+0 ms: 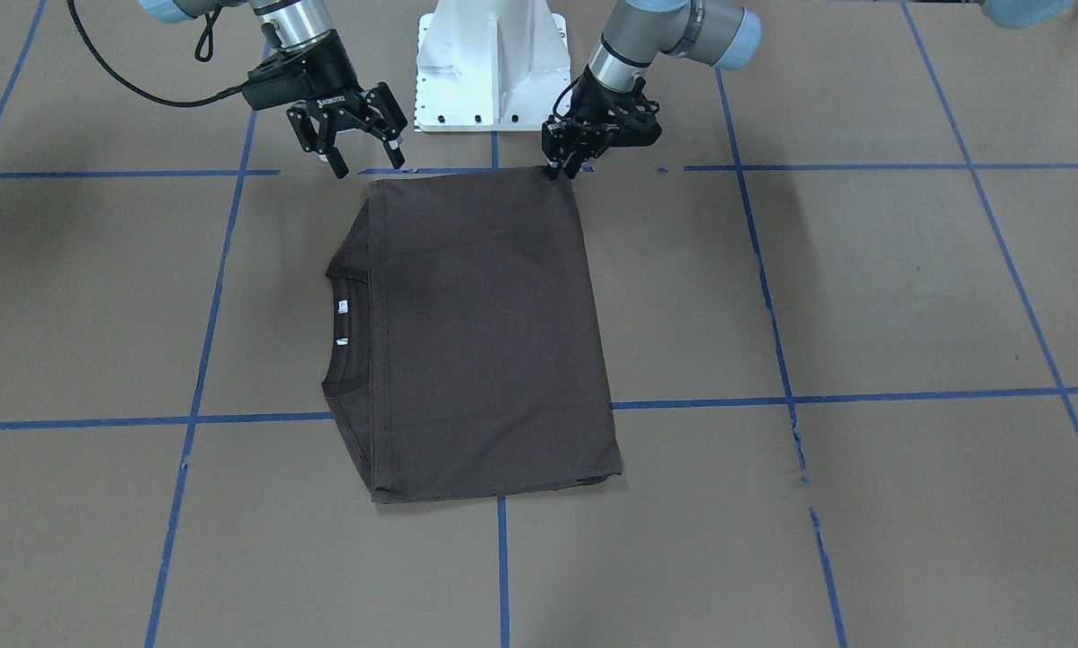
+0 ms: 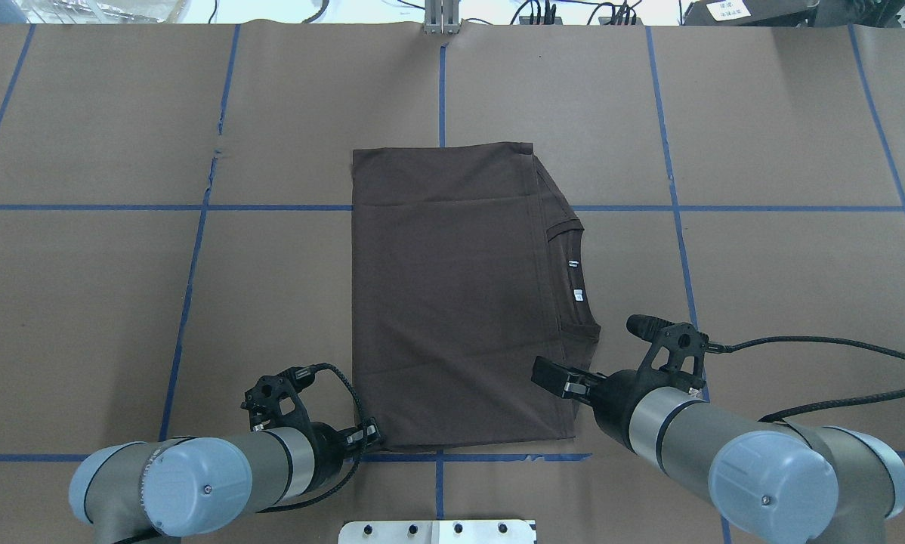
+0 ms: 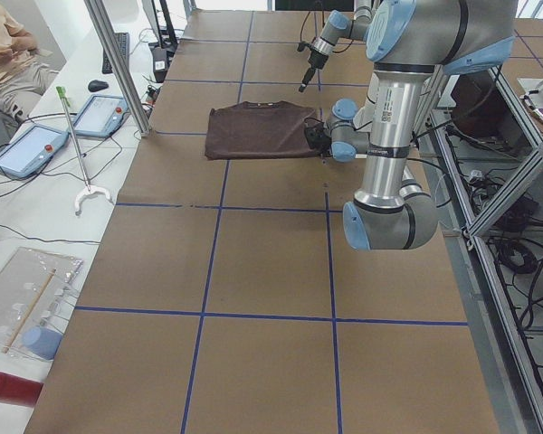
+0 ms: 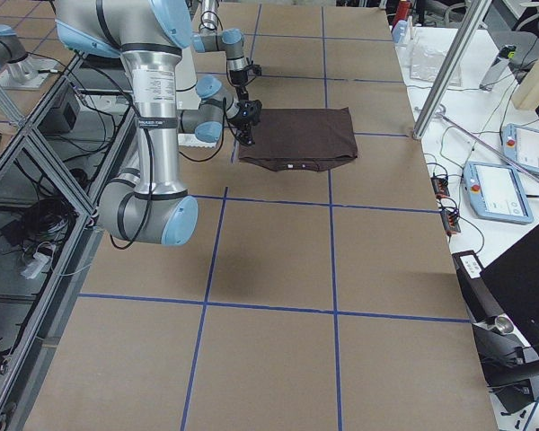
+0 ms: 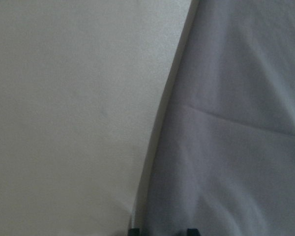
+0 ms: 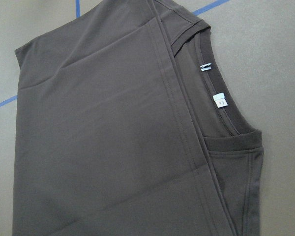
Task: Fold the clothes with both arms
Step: 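Grasp the shirt's near edge corners with both grippers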
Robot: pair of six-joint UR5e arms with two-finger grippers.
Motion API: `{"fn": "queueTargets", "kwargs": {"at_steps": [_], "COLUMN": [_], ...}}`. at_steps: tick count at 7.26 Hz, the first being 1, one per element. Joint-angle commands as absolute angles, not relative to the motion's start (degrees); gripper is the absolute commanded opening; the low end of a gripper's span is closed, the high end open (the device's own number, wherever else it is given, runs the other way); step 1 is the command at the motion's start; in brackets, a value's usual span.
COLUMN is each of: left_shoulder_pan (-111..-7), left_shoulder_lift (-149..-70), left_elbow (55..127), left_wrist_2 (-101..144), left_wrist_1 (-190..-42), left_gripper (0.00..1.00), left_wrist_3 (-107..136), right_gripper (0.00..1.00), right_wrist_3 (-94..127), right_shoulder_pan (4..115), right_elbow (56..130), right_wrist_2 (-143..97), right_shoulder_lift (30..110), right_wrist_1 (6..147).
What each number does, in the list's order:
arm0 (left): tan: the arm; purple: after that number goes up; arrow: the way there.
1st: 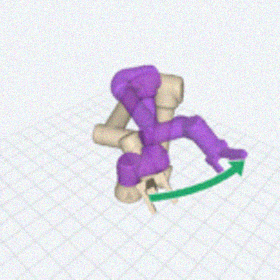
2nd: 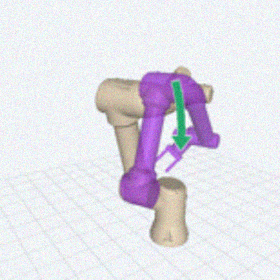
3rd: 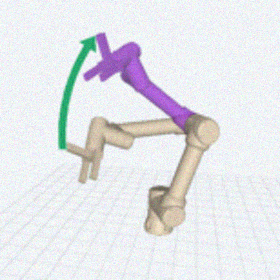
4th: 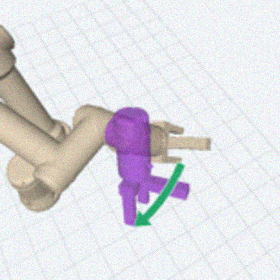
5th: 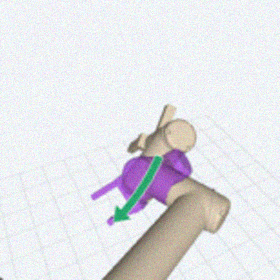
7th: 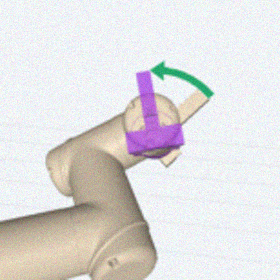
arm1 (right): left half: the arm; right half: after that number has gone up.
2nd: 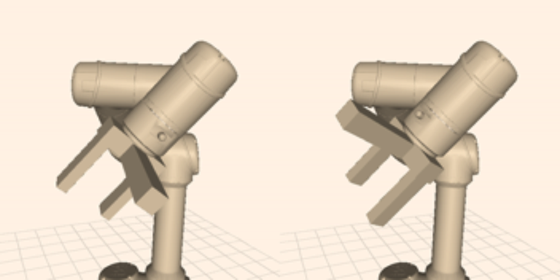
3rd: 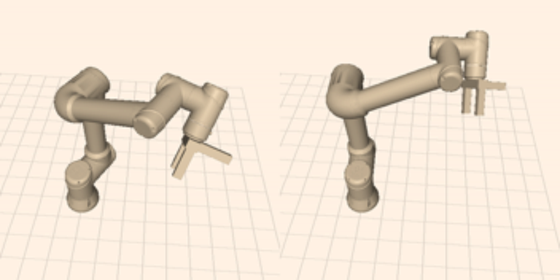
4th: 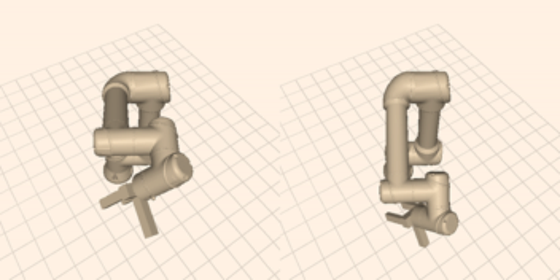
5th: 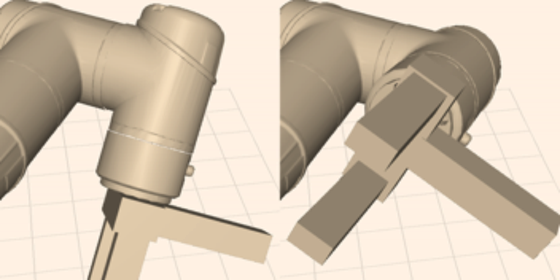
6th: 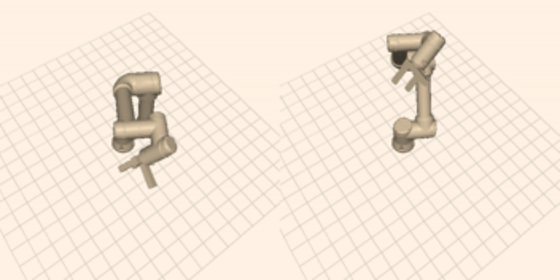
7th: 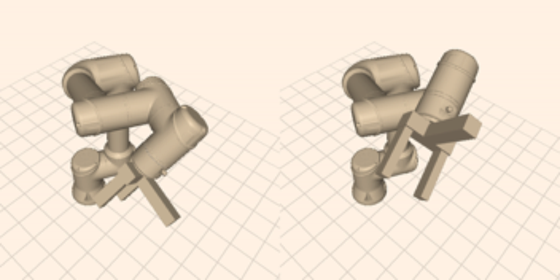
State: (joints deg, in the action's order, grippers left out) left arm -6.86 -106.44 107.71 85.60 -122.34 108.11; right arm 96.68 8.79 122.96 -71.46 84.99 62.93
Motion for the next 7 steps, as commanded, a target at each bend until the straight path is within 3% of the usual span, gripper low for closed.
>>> {"fn": "queueTargets", "kwargs": {"at_steps": [1,3,4,5,7], "left_shoulder_pan": [-6.2,-6.2,-6.2,-6.2,-6.2], "left_shoulder_lift": [-106.5,-106.7,-106.7,-106.7,-106.7], "left_elbow": [107.6,107.6,107.6,107.7,107.8], "left_wrist_2": [85.6,85.6,85.5,85.2,85.1], "left_wrist_1": [-122.3,-122.3,-122.3,-122.3,-122.3], "left_gripper": [0.5,0.44,0.31,0.02,0.0], "left_wrist_3": [108.1,108.3,109.8,109.9,109.8], "right_gripper": [1.0,1.0,1.0,1.0,0.96], "right_wrist_3": [96.7,96.7,96.7,96.7,100.2], "right_shoulder_pan": [8.8,8.8,8.8,8.8,8.7], "right_elbow": [123.0,123.0,123.0,122.9,121.7], "right_wrist_2": [-71.5,-71.4,-71.3,-71.3,-71.2], "right_shoulder_lift": [85.0,85.0,85.0,85.0,84.2], "right_wrist_1": [62.9,62.9,62.9,63.0,63.3]}}
